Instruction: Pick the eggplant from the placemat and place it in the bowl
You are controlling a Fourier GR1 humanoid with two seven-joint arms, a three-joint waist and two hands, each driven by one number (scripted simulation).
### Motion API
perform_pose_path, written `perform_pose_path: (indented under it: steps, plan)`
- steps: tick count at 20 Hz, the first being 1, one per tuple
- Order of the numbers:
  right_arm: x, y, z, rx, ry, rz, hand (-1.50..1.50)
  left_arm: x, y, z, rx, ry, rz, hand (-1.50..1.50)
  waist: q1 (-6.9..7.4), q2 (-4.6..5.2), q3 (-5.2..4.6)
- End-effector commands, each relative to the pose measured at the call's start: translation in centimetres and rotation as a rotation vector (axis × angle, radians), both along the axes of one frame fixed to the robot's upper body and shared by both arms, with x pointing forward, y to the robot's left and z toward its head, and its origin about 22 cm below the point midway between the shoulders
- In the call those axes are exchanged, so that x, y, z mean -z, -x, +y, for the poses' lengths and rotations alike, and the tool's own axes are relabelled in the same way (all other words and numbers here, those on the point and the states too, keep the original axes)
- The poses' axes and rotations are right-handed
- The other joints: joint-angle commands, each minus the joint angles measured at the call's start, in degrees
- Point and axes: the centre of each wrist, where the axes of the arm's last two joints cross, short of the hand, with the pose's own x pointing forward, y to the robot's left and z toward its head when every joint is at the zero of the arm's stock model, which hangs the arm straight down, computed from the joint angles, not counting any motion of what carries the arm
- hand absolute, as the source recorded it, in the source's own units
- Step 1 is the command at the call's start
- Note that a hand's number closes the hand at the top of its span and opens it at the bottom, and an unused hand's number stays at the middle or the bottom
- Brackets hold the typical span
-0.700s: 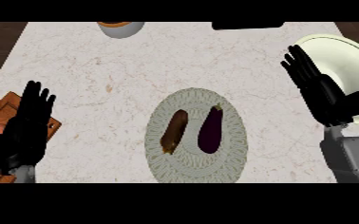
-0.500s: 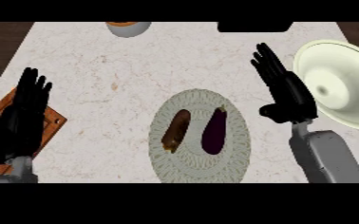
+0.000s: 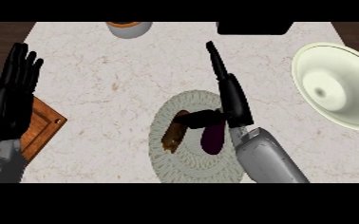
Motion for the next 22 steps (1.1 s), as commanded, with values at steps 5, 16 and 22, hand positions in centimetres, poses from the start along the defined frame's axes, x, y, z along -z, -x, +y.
perform_pose_path:
  steps: [5,16,22]
  plan:
    - [-1.7,3.7,6.9,0.099,0.336,-0.047,-1.5,0.4,-1.6,2.7,-0.019,-0.007,0.002,0.0,-1.95,-0.36,0.05]
    - [-10.6,4.2,7.3,0.096,0.823,0.358,-1.5,0.3,-1.4,2.5,0.002,-0.004,-0.005,0.0,-1.3,-0.44,0.18]
    - [-10.8,4.1,7.0,-0.027,0.966,0.539,-1.5,0.7,-0.8,2.6,0.016,-0.017,-0.013,0.0,-0.88,-0.44,0.19]
